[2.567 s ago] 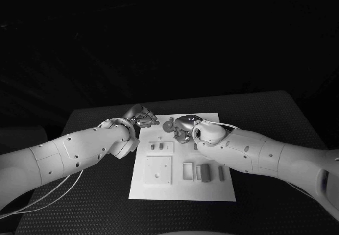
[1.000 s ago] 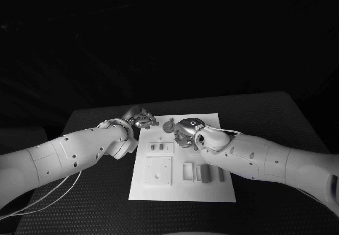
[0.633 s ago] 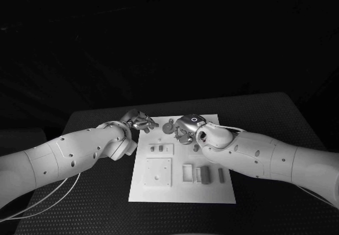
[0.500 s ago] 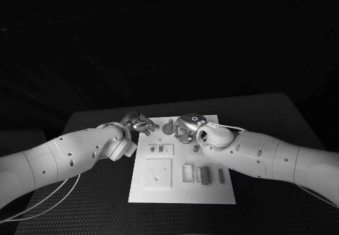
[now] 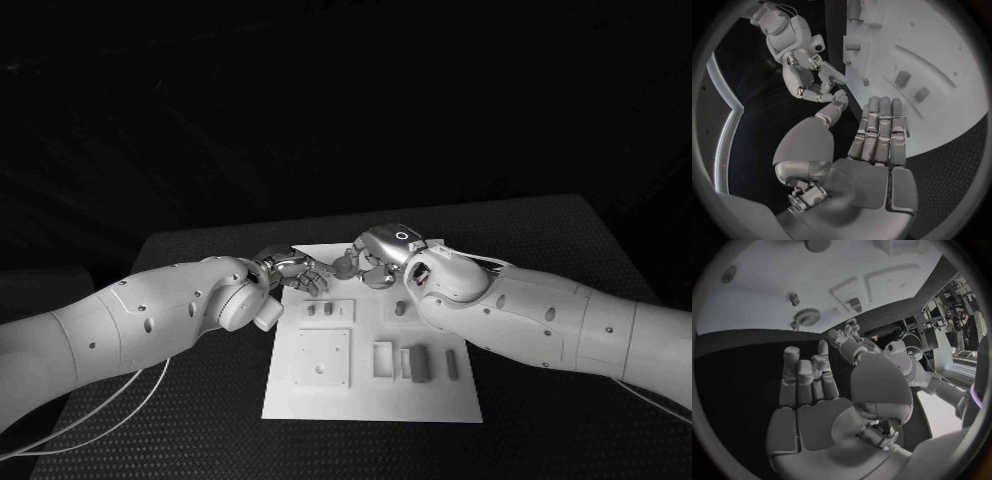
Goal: Assemble the parts on the task board
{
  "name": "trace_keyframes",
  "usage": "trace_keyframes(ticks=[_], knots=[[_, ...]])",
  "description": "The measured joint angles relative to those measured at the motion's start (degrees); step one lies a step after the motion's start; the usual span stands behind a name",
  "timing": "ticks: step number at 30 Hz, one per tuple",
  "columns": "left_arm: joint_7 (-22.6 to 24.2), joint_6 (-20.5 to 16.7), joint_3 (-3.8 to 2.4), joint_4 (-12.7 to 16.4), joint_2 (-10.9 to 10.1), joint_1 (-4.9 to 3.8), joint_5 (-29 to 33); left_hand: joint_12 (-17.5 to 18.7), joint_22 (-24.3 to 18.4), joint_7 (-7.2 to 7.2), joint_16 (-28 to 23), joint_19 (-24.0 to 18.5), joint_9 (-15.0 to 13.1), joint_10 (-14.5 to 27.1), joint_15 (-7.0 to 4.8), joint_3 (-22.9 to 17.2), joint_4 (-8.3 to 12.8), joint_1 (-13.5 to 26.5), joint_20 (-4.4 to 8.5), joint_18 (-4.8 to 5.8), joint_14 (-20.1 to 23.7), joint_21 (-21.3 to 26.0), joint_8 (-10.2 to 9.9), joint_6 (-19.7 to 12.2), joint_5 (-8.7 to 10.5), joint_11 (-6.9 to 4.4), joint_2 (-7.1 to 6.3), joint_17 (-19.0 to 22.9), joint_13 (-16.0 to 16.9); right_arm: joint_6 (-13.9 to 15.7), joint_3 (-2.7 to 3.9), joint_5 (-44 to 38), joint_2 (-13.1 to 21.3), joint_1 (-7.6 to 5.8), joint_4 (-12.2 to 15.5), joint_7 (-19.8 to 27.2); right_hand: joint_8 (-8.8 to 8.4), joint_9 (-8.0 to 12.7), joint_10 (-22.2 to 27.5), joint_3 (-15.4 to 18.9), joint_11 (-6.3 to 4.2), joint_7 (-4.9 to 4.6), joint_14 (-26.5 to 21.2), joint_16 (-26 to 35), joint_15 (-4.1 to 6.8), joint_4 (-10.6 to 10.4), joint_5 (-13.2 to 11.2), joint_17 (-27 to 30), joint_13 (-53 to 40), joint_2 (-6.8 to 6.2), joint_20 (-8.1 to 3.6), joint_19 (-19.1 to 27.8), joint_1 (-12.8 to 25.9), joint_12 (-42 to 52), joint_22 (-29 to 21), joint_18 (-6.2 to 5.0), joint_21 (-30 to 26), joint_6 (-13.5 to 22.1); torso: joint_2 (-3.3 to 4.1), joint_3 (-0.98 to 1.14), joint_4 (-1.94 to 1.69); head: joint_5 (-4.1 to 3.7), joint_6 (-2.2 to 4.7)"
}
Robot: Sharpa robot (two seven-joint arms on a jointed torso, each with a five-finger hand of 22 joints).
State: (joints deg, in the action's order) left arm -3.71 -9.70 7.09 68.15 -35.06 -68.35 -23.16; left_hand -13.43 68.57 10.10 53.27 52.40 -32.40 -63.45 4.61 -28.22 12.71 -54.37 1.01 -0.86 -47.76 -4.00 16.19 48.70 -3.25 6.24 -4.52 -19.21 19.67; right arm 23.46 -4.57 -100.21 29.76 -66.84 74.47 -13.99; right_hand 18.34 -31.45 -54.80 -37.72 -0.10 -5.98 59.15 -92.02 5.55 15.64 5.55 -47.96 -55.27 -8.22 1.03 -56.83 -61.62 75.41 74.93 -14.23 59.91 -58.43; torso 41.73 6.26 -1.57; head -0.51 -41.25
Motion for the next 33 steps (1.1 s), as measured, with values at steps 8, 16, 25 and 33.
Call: trace_keyframes(ticks=[8, 16, 25, 33], knots=[[-0.12, 2.98, 0.0, -0.15, 1.06, 0.0, 3.0, 0.44, -0.34, -0.5, -0.36, -0.71, 0.98, 0.82, 0.31, 0.69, -0.38, 1.24, -0.28, 0.0, 0.89, 0.0, -0.73, -1.54, 0.1, 0.4, 0.37, -0.09, 0.0, 0.55, 0.69, 0.4, 0.1, -0.05, 1.85, -0.16, 0.0, 0.05, 0.0, 0.0, 0.0, 0.01, 0.01, 0.0, -0.01, 0.0, 0.0, 0.05, 0.0, 0.0, 0.0, 0.0, 0.0, 0.0, 0.0, 0.0, 0.0, 0.01, -0.02, -0.02, -0.01, -0.12, 0.43], [0.41, 2.79, -0.02, -0.46, 0.52, 0.0, 4.44, 0.44, -0.4, -0.41, -0.36, -1.12, 1.02, 0.82, 0.31, 1.01, -0.06, 1.24, -0.28, 0.0, 0.88, 0.0, -0.72, -1.63, 0.1, 0.4, 0.37, -0.3, 0.0, 0.06, 0.69, 0.82, 0.37, -0.1, 0.41, -0.4, -0.01, 0.13, -0.01, -0.16, 0.01, 0.04, 0.09, 0.0, -0.09, -0.16, 0.0, 0.06, 0.06, -0.23, -0.2, -0.21, 0.23, 0.0, 0.0, 0.0, 0.0, 0.04, 0.01, -0.06, -0.07, -0.42, 0.69], [1.11, 2.2, 0.0, -0.42, 0.41, 0.0, 5.4, 0.44, -0.45, -0.2, -0.36, -1.12, 1.08, 0.82, 0.31, 1.0, 0.27, 0.85, -0.28, 0.0, 0.88, 0.0, -0.72, -1.42, 0.1, 0.4, 0.76, -0.37, 0.07, -0.48, 0.69, 1.2, 0.96, -0.33, -2.09, -0.65, -0.2, 0.25, -0.01, -0.32, 0.01, 0.05, 0.09, 0.0, -0.11, -0.32, 0.0, 0.11, 0.11, -0.48, -0.2, -0.2, 0.47, 0.0, 0.0, 0.01, 0.0, 0.05, 0.05, -0.08, -0.11, -0.55, 0.8], [1.93, 1.24, 0.0, -0.46, -0.02, 0.0, 6.12, 0.44, -0.5, 0.01, -0.36, -1.12, 1.14, 0.82, 0.31, 1.0, 0.27, 0.85, -0.28, 0.0, 0.88, 0.0, -0.5, -1.21, 0.1, 0.4, 0.76, -0.44, 0.15, -0.49, 2.19, 2.76, 1.21, -0.57, -4.24, -0.34, -1.29, 0.68, 0.0, -0.48, 0.0, -0.5, 0.01, 0.0, -0.2, -1.11, 0.0, 0.17, 0.11, -1.53, -0.2, -0.2, 0.58, -0.27, 0.0, 0.0, 0.0, 1.42, 0.05, -0.08, -0.13, -0.58, 0.92]])
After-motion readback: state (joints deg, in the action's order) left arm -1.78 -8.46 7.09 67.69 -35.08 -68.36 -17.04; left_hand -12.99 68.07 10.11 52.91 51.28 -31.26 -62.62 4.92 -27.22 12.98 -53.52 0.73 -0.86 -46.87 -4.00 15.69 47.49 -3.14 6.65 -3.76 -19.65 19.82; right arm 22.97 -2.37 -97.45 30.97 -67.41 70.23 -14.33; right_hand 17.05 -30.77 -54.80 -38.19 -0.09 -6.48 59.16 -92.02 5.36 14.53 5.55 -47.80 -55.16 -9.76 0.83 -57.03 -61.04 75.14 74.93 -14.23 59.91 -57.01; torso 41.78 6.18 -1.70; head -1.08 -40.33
